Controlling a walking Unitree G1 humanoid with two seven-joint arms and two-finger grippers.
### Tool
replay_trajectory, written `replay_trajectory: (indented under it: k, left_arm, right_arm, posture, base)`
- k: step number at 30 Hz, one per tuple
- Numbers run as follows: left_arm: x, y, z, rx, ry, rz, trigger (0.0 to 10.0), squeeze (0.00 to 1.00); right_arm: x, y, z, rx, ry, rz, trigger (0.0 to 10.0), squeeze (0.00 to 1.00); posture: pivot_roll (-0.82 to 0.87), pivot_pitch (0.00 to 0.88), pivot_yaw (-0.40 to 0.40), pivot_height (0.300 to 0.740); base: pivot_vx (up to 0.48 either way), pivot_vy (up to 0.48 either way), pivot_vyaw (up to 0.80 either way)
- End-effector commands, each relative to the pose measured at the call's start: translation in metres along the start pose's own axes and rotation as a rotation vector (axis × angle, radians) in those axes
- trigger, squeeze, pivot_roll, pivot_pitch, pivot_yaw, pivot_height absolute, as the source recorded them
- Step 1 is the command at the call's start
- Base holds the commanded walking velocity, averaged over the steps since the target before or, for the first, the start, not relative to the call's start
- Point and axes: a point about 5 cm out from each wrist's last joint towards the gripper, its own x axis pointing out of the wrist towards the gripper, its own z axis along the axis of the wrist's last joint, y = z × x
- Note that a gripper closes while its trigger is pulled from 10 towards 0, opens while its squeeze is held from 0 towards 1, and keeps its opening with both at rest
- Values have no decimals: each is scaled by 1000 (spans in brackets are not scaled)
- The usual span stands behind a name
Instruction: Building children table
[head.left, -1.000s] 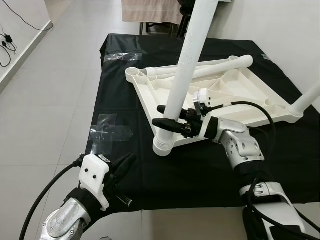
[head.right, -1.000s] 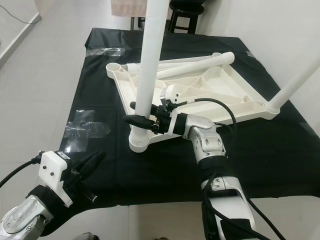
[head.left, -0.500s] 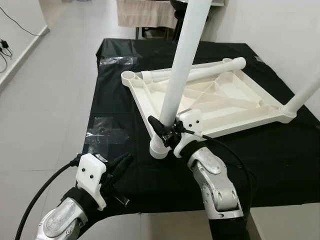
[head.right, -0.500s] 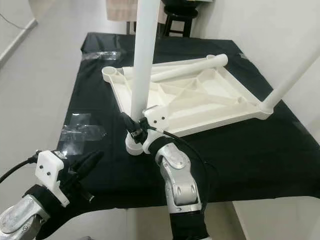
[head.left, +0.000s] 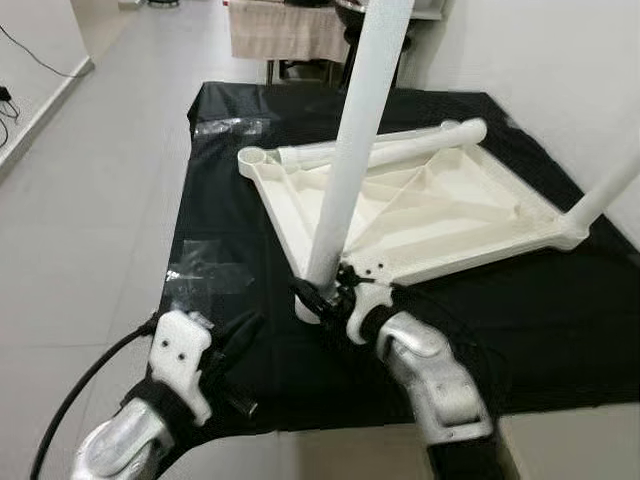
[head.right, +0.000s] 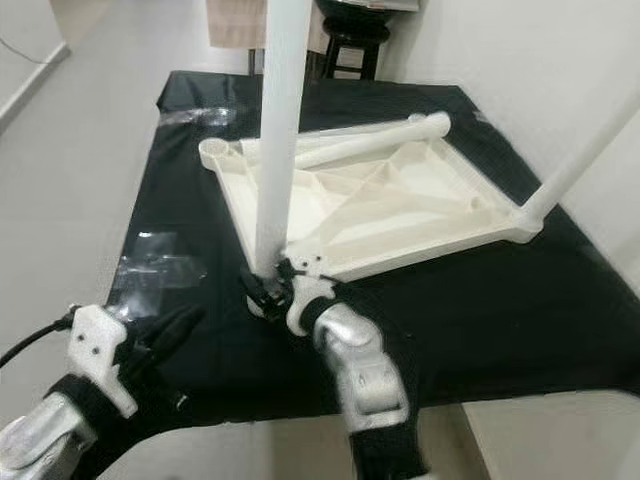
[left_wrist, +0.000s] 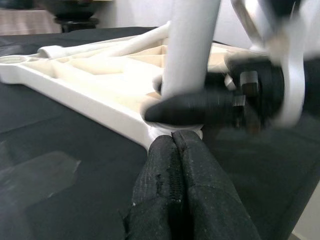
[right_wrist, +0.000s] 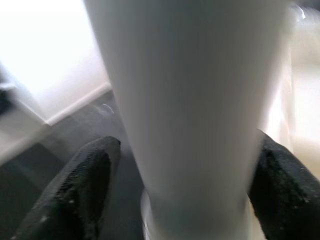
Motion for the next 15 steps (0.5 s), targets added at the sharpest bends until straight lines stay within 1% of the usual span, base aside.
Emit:
replay_trajectory:
  k: [1, 2, 3, 4, 5, 7, 10, 11, 13, 14, 15]
  left_arm:
    - [0, -1, -4, -14, 12, -1, 10000, 0]
    - [0, -2, -5, -14, 11, 0, 10000, 0]
    - [1, -2, -5, -14, 10, 0, 10000, 0]
    - [1, -2, -5, -14, 10, 0, 10000, 0]
    - [1, -2, -5, -13, 9, 3, 10000, 0]
    - [1, -2, -5, -12, 8, 5, 10000, 0]
    - [1, -2, -5, -12, 7, 6, 10000, 0]
    - [2, -2, -5, -12, 7, 6, 10000, 0]
    - [2, -2, -5, -12, 7, 6, 10000, 0]
    - [2, -2, -5, -12, 7, 5, 10000, 0]
    - [2, -2, -5, -13, 8, 5, 10000, 0]
  right_arm:
    - [2, -1, 9, -36, -44, 149, 10000, 1000]
    - [2, -9, 11, -67, -24, 196, 10000, 584]
    - [1, -15, 12, -88, -8, 222, 10000, 584]
    - [1, -15, 12, -88, -8, 222, 10000, 584]
    - [-2, -19, 16, -167, 28, 344, 10000, 0]
    - [-5, -24, 20, -146, 36, 455, 10000, 0]
    - [-4, -33, 23, -120, 55, 521, 10000, 0]
    - [-2, -38, 25, -105, 52, 526, 7647, 0]
    - [-2, -38, 25, -105, 52, 526, 7647, 0]
    - [0, -41, 27, -94, 48, 529, 7647, 0]
    - [2, -46, 30, -75, 34, 525, 3176, 0]
  posture:
    - [128, 105, -102, 740]
    - [136, 105, -106, 740]
    - [136, 105, -106, 740]
    - [136, 105, -106, 740]
    - [139, 105, -110, 740]
    - [137, 103, -110, 740]
    - [137, 103, -110, 740]
    - [142, 99, -110, 740]
    - [142, 99, -110, 740]
    - [142, 99, -110, 740]
    - [142, 99, -110, 740]
  base:
    - [0, 0, 0]
    - [0, 0, 0]
    - [0, 0, 0]
    - [0, 0, 0]
    - [0, 0, 0]
    - [0, 0, 0]
    - [0, 0, 0]
    - [0, 0, 0]
    - [0, 0, 0]
    - [0, 0, 0]
    - [0, 0, 0]
